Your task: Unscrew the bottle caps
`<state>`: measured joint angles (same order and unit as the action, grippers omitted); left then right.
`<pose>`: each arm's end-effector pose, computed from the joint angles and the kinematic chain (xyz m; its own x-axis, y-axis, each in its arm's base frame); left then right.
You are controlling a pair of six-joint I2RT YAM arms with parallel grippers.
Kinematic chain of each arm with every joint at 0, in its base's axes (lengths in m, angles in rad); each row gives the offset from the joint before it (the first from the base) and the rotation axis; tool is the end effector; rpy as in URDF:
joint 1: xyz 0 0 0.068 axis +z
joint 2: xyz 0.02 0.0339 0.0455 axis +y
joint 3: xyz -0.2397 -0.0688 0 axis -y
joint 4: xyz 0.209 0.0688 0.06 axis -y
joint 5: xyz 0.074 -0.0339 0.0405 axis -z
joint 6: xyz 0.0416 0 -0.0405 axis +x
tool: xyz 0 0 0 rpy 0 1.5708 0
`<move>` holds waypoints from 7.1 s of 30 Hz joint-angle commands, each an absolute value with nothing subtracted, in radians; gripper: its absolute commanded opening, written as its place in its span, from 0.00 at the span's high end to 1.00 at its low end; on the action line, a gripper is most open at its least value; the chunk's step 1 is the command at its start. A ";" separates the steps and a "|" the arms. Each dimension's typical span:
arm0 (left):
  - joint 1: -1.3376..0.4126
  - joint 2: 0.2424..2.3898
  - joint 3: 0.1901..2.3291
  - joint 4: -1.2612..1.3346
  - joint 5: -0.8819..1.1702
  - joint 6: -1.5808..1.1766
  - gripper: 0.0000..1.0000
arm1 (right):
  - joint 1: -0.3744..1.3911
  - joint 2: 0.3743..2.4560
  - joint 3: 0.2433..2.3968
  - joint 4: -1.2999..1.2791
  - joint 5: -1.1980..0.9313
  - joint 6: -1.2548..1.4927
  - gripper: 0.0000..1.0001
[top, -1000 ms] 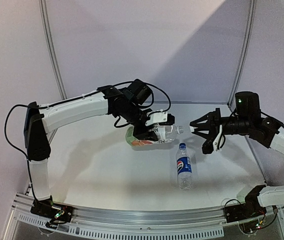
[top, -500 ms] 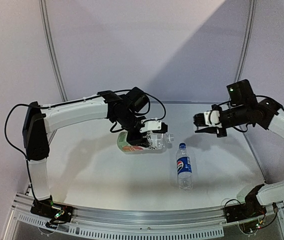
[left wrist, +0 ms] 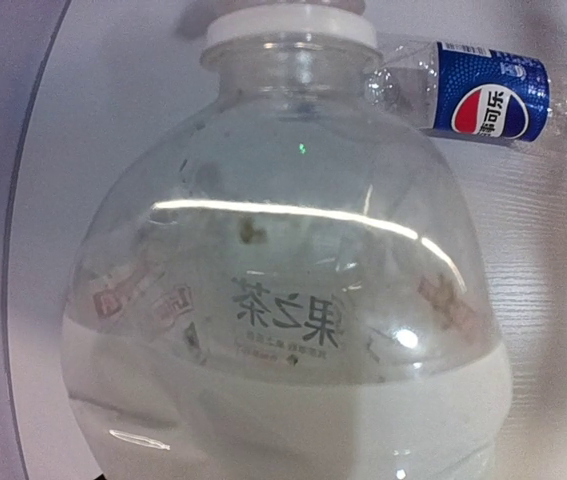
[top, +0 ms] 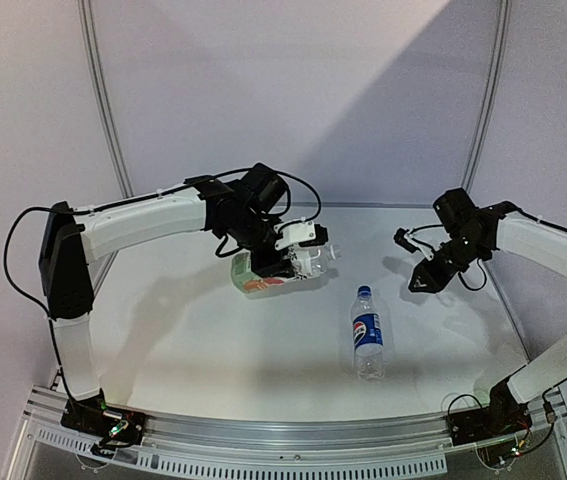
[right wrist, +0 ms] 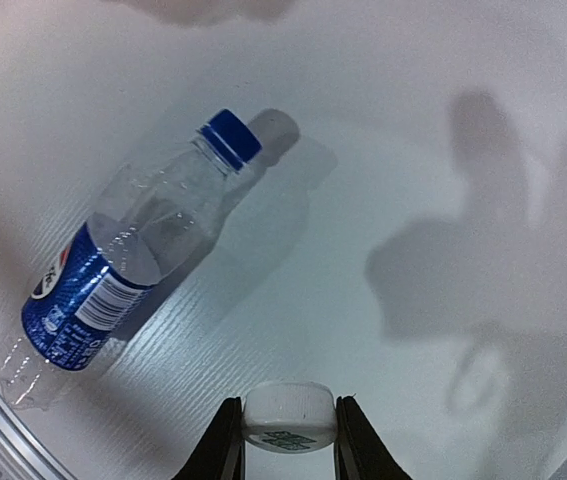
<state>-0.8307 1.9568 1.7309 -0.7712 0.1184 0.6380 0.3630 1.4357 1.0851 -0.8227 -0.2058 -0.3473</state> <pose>0.2593 -0.2913 0.2504 0.0075 0.8688 -0.4951 0.9611 0.1305 0.2436 0.2298 0.0964 0.2298 -0.6670 -0.6098 -0.4281 -0.6897 0.7226 0.0454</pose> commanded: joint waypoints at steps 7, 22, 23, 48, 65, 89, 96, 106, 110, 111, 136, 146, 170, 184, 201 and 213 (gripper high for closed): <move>-0.827 1.927 1.745 -0.750 0.099 0.617 1.00 | 0.359 1.505 0.989 -0.771 -0.085 -0.171 0.77; -0.828 1.935 1.773 -0.757 0.115 0.599 1.00 | 0.357 1.630 0.955 -0.685 -0.109 -0.190 0.70; -0.828 1.937 1.772 -0.758 0.114 0.602 1.00 | 0.357 1.637 0.956 -0.684 -0.112 -0.193 0.70; -0.807 1.906 1.765 -0.746 0.148 0.613 1.00 | 0.351 1.549 1.307 -0.936 -0.488 -0.326 0.32; -0.788 1.931 1.834 -0.773 0.254 0.608 1.00 | 0.429 1.613 1.523 -0.743 -0.914 -0.117 0.27; -0.793 1.971 1.903 -0.788 0.277 0.611 1.00 | 0.450 1.708 1.487 -0.553 -0.991 0.173 0.46; -0.796 1.984 1.923 -0.792 0.268 0.622 1.00 | 0.452 1.734 1.511 -0.512 -0.987 0.219 0.56; -0.802 1.996 1.930 -0.789 0.246 0.622 0.92 | 0.457 1.725 1.503 -0.542 -0.975 0.165 1.00; -0.802 1.998 1.908 -0.773 0.206 0.609 0.44 | 0.455 1.701 1.516 -0.571 -0.924 0.125 1.00; -0.802 1.995 1.898 -0.770 0.197 0.609 0.36 | 0.454 1.696 1.525 -0.594 -0.901 0.102 1.00; -0.802 1.931 1.785 -0.763 0.174 0.578 0.01 | 0.395 1.749 1.967 -1.298 -0.144 -0.491 1.00; -0.831 1.911 1.776 -0.776 0.162 0.583 0.01 | 0.319 1.835 2.065 -1.474 -0.086 -0.420 1.00; -0.847 1.952 1.810 -0.790 0.207 0.562 0.01 | 0.265 1.910 2.116 -1.628 -0.089 -0.399 1.00; -0.864 1.950 1.804 -0.792 0.210 0.560 0.01 | 0.265 1.829 1.954 -1.628 -0.127 -0.360 1.00; -0.876 1.957 1.810 -0.799 0.202 0.564 0.01 | 0.265 1.962 2.143 -1.626 -0.143 -0.350 0.56; -0.874 1.960 1.813 -0.800 0.198 0.563 0.01 | 0.265 1.990 2.183 -1.611 -0.133 -0.337 0.54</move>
<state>-0.8619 1.9411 1.7870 -0.7830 0.1974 0.5709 0.2657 1.9682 2.1574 -1.3457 -0.1291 -0.3473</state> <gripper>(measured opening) 0.992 0.460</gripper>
